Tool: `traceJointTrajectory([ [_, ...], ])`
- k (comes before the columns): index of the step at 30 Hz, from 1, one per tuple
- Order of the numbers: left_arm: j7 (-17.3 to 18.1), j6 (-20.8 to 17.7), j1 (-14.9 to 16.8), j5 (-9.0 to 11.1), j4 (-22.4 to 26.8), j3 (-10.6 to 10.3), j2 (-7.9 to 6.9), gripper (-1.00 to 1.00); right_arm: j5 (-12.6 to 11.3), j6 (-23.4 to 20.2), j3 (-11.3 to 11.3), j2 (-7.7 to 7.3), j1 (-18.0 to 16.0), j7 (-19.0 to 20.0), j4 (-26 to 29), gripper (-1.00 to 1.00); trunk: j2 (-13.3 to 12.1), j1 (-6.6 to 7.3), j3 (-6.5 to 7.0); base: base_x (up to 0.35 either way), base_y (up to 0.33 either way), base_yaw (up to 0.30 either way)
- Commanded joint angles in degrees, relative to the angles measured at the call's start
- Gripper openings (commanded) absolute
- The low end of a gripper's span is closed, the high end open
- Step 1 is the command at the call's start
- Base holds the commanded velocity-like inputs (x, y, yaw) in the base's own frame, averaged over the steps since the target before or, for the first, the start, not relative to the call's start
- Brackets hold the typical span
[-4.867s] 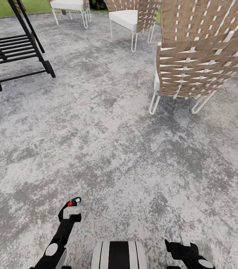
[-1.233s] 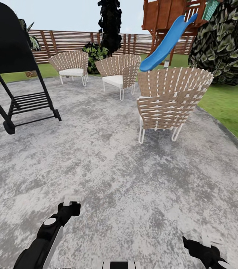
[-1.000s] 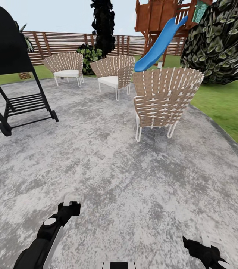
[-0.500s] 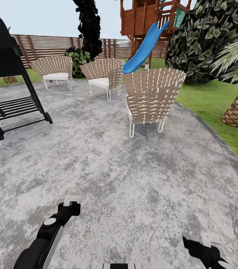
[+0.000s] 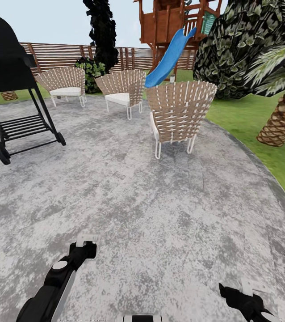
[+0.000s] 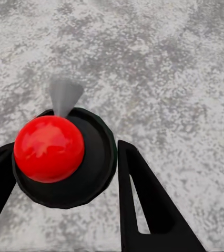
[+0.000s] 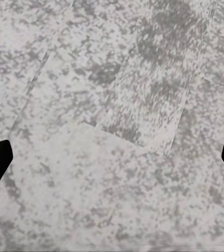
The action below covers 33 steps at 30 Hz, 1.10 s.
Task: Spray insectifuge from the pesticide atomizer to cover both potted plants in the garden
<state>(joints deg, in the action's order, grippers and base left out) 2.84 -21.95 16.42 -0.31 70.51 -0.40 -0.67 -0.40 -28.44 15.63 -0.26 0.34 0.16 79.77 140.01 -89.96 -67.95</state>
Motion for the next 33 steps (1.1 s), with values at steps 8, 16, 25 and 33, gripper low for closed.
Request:
traceJointTrajectory([
  [8, 0.14, -0.74, 0.02, -0.04, 0.07, -0.09, -0.03, -1.00, -0.04, -0.30, -0.04, -0.01, 0.01, 0.02, 0.12, 1.00, 0.02, 0.04, -0.03, -0.314, 0.155, -0.246],
  [16, 0.16, -1.41, 0.02, -0.04, 0.07, -0.07, -0.03, -1.00, -0.04, -0.30, -0.06, -0.01, 0.01, 0.02, 0.12, 1.00, 0.02, 0.04, -0.03, -0.314, 0.155, -0.264],
  [25, 0.16, -1.43, 0.02, -0.04, 0.07, -0.06, -0.03, -1.00, -0.04, -0.30, -0.08, -0.01, 0.01, 0.02, 0.12, 1.00, 0.02, 0.04, -0.03, -0.313, 0.157, -0.264],
  [33, 0.15, -1.43, 0.02, -0.04, 0.07, -0.04, -0.03, -1.00, -0.04, -0.30, -0.08, -0.01, 0.01, 0.02, 0.12, 1.00, 0.02, 0.04, -0.03, -0.271, 0.155, -0.268],
])
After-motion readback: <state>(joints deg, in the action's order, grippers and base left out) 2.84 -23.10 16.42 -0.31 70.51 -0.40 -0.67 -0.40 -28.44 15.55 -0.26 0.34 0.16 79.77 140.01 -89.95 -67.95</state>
